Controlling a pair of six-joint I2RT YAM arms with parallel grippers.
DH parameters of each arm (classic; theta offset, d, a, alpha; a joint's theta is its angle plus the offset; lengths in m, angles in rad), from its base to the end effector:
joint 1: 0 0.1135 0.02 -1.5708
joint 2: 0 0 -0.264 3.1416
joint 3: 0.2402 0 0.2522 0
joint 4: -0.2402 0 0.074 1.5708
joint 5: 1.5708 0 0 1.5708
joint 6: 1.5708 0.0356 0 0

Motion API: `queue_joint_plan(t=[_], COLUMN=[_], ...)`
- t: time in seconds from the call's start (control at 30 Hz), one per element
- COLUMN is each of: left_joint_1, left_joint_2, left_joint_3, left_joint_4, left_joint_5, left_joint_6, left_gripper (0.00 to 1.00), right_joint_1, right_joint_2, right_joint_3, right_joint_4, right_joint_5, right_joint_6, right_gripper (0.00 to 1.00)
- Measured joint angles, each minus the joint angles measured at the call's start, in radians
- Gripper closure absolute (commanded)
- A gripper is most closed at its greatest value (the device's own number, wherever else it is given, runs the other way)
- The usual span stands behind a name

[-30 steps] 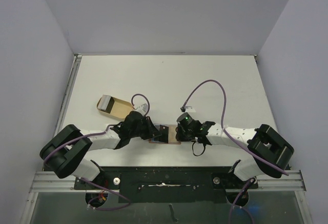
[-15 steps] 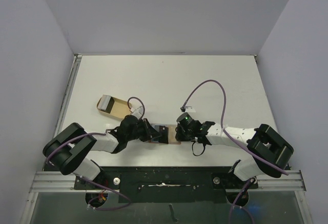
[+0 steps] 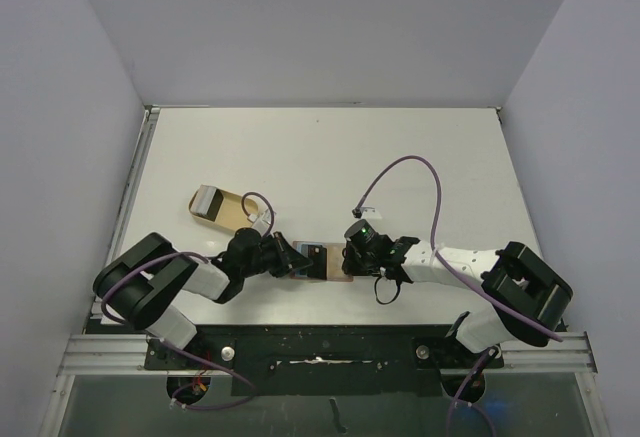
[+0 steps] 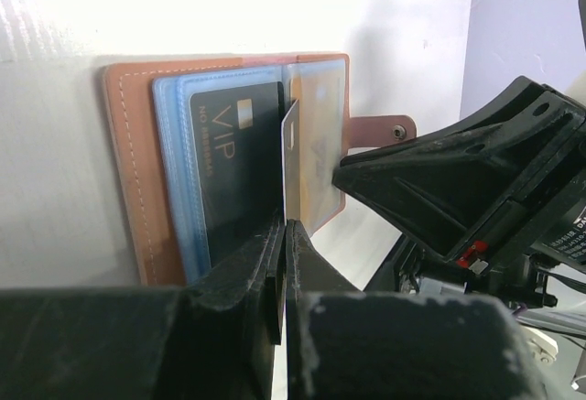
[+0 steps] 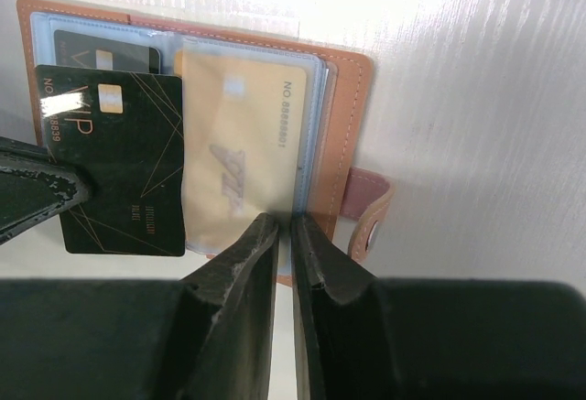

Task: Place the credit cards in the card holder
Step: Insert the credit card into the card holder.

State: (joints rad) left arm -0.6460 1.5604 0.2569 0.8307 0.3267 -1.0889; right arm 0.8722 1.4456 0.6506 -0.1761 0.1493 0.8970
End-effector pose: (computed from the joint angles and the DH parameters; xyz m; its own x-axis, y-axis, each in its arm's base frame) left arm 0.1813 -0.1510 0.1080 -0.8759 -0.3907 -0.2831 0.0478 0.5137 -0.8566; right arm 0.1732 0.1980 0.1524 -0.8808 0.1528 -0.4481 -0.0239 0.9309 0.3644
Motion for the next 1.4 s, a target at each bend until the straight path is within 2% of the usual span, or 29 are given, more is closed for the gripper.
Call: queue_joint_plan(t=[0.9,1.17,1.27,1.4], left_joint_1=[-0.001,-0.037,-0.051,-0.059], left_joint_2=[0.112,0.182,0.208,0.176], left_joint_3=[0.001,0.016,0.026,0.031], left_joint_4=[0.146,0.224,0.248,0.204], left_joint_5=[-0.017,-0.044,-0.046,-0.062], left_joint_6=[-0.023,-0.063,-0.083,-0.08], left_gripper=[1.0,1.0,0.82,0.68], right_joint_1=[0.0,0.0,0.0,0.0], right_joint_2=[0.0,-0.004,-0.008,-0.014], right_joint_3=[0.0,-0.006,-0.011,-0.014], right_joint_4=[0.001,0.007,0.012,0.013], right_joint_5=[0.0,0.001,0.001,0.001], right_joint_6=[0.002,0.005,0.006,0.006], right_gripper=[0.88,0.88,0.88,0.85])
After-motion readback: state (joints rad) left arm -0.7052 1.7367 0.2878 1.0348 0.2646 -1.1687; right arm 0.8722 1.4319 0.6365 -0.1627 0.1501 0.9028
